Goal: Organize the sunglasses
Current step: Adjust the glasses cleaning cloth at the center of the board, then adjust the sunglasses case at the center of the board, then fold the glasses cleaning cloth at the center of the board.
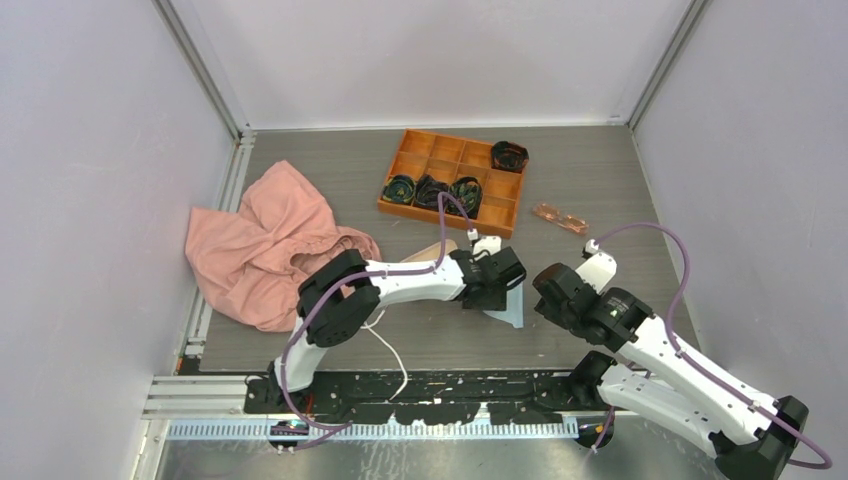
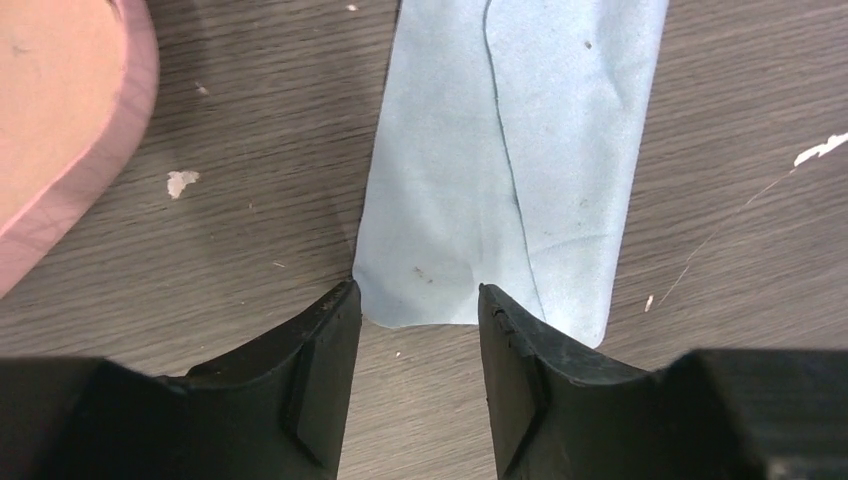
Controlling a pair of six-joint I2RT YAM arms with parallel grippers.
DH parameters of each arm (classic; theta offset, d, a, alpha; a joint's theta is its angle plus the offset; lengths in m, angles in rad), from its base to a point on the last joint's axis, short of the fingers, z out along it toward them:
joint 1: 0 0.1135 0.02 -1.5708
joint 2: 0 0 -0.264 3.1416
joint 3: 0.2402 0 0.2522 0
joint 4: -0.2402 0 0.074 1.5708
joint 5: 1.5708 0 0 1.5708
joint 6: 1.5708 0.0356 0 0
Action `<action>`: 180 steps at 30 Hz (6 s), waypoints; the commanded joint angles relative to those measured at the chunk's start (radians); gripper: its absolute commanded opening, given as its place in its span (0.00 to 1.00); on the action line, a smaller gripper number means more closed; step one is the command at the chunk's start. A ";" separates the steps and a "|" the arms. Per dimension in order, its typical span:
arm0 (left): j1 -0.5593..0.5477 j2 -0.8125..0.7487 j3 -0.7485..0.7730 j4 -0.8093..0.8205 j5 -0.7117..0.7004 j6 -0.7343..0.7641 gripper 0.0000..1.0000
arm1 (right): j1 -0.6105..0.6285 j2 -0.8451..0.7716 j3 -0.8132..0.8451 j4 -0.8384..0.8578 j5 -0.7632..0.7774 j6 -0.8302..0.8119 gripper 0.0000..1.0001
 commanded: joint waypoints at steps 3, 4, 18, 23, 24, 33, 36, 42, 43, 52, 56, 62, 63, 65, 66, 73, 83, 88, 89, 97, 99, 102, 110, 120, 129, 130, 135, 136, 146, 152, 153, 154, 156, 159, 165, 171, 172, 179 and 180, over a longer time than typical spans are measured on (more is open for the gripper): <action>0.016 -0.025 -0.064 -0.029 -0.075 -0.008 0.48 | -0.002 0.010 0.001 0.048 0.006 0.004 0.43; 0.019 -0.025 -0.065 -0.031 -0.074 -0.009 0.47 | -0.002 0.013 0.003 0.051 0.005 0.004 0.42; 0.070 -0.153 -0.165 -0.056 -0.150 0.104 0.48 | -0.003 0.040 0.000 0.102 -0.007 -0.004 0.42; 0.138 -0.186 -0.253 -0.038 -0.135 0.121 0.48 | -0.002 0.062 0.014 0.113 -0.012 -0.011 0.42; 0.154 -0.195 -0.274 -0.030 -0.134 0.124 0.48 | -0.003 0.060 0.014 0.115 -0.012 -0.013 0.42; 0.259 -0.248 -0.334 -0.007 -0.135 0.200 0.48 | -0.003 0.067 0.009 0.127 -0.015 -0.018 0.42; 0.242 -0.261 -0.327 -0.015 -0.092 0.211 0.48 | -0.001 0.072 0.008 0.126 -0.014 -0.025 0.42; 0.065 -0.346 -0.300 -0.063 -0.106 0.156 0.51 | -0.002 0.079 -0.002 0.131 -0.021 -0.027 0.43; 0.040 -0.353 -0.294 -0.054 -0.097 0.141 0.52 | -0.002 0.080 -0.003 0.135 -0.019 -0.027 0.42; 0.019 -0.199 -0.175 0.051 0.015 0.036 0.68 | -0.002 0.080 0.012 0.123 -0.005 -0.030 0.43; 0.020 -0.112 -0.121 0.073 0.053 -0.009 0.65 | -0.003 0.031 0.013 0.083 0.015 -0.017 0.43; 0.019 -0.043 -0.089 0.077 0.093 -0.038 0.55 | -0.004 -0.013 0.008 0.043 0.033 -0.006 0.43; 0.019 -0.039 -0.089 0.079 0.096 -0.042 0.54 | -0.003 -0.013 0.007 0.043 0.033 -0.006 0.43; 0.019 -0.035 -0.093 0.085 0.096 -0.044 0.50 | -0.004 -0.013 0.007 0.046 0.031 -0.005 0.43; 0.020 -0.035 -0.093 0.089 0.096 -0.044 0.48 | -0.003 -0.013 0.006 0.048 0.030 -0.006 0.43; 0.017 -0.026 -0.093 0.101 0.108 -0.050 0.40 | -0.004 -0.012 0.003 0.051 0.026 -0.010 0.43; 0.022 -0.010 -0.077 0.091 0.089 -0.034 0.07 | -0.004 -0.004 -0.001 0.053 0.010 -0.011 0.43; 0.031 -0.052 -0.134 0.126 0.098 -0.016 0.01 | -0.003 0.061 -0.040 0.153 -0.109 -0.054 0.43; 0.031 -0.067 -0.156 0.140 0.102 -0.013 0.01 | -0.003 0.087 -0.046 0.173 -0.142 -0.064 0.43; 0.034 -0.236 -0.380 0.235 0.144 -0.038 0.00 | 0.026 0.206 -0.088 0.347 -0.245 -0.069 0.39; 0.035 -0.267 -0.432 0.278 0.172 -0.051 0.00 | 0.042 0.220 -0.106 0.384 -0.264 -0.057 0.38; 0.038 -0.281 -0.474 0.331 0.210 -0.067 0.01 | 0.088 0.222 -0.132 0.447 -0.277 -0.026 0.38; 0.046 -0.266 -0.525 0.468 0.309 -0.105 0.00 | 0.166 0.286 -0.150 0.557 -0.269 0.030 0.38; 0.054 -0.295 -0.626 0.572 0.331 -0.160 0.00 | 0.159 0.434 -0.216 0.703 -0.261 0.111 0.34; 0.058 -0.329 -0.690 0.610 0.320 -0.190 0.01 | 0.011 0.214 -0.225 0.393 -0.140 0.098 0.32; 0.058 -0.332 -0.696 0.610 0.314 -0.188 0.01 | -0.005 0.154 -0.220 0.351 -0.123 0.092 0.32; 0.060 -0.342 -0.701 0.593 0.302 -0.185 0.01 | -0.013 0.004 -0.181 0.284 -0.144 0.062 0.34; 0.060 -0.342 -0.700 0.593 0.302 -0.185 0.01 | -0.013 0.015 -0.180 0.287 -0.166 0.054 0.34; 0.060 -0.330 -0.679 0.588 0.310 -0.178 0.00 | 0.167 0.188 -0.100 0.279 -0.199 -0.033 0.32; 0.062 -0.305 -0.654 0.581 0.322 -0.167 0.01 | 0.179 0.255 -0.133 0.349 -0.364 -0.111 0.29; 0.063 -0.303 -0.651 0.581 0.324 -0.166 0.00 | 0.185 0.286 -0.135 0.356 -0.362 -0.114 0.29; 0.065 -0.300 -0.648 0.581 0.325 -0.165 0.01 | 0.188 0.302 -0.135 0.361 -0.358 -0.117 0.29; 0.067 -0.298 -0.643 0.581 0.327 -0.162 0.00 | 0.190 0.320 -0.134 0.378 -0.351 -0.124 0.29; 0.067 -0.299 -0.641 0.557 0.328 -0.158 0.01 | 0.189 0.346 -0.132 0.392 -0.317 -0.125 0.29; 0.073 -0.305 -0.642 0.543 0.329 -0.152 0.01 | 0.189 0.398 -0.134 0.358 -0.220 -0.105 0.26; 0.079 -0.302 -0.644 0.548 0.331 -0.149 0.01 | 0.192 0.422 -0.145 0.370 -0.226 -0.104 0.27; 0.080 -0.300 -0.643 0.550 0.332 -0.150 0.00 | 0.191 0.427 -0.149 0.379 -0.232 -0.103 0.28; 0.079 -0.292 -0.642 0.554 0.335 -0.151 0.00 | 0.195 0.445 -0.153 0.404 -0.240 -0.111 0.26; 0.080 -0.292 -0.644 0.555 0.335 -0.151 0.00 | 0.194 0.448 -0.156 0.404 -0.235 -0.111 0.24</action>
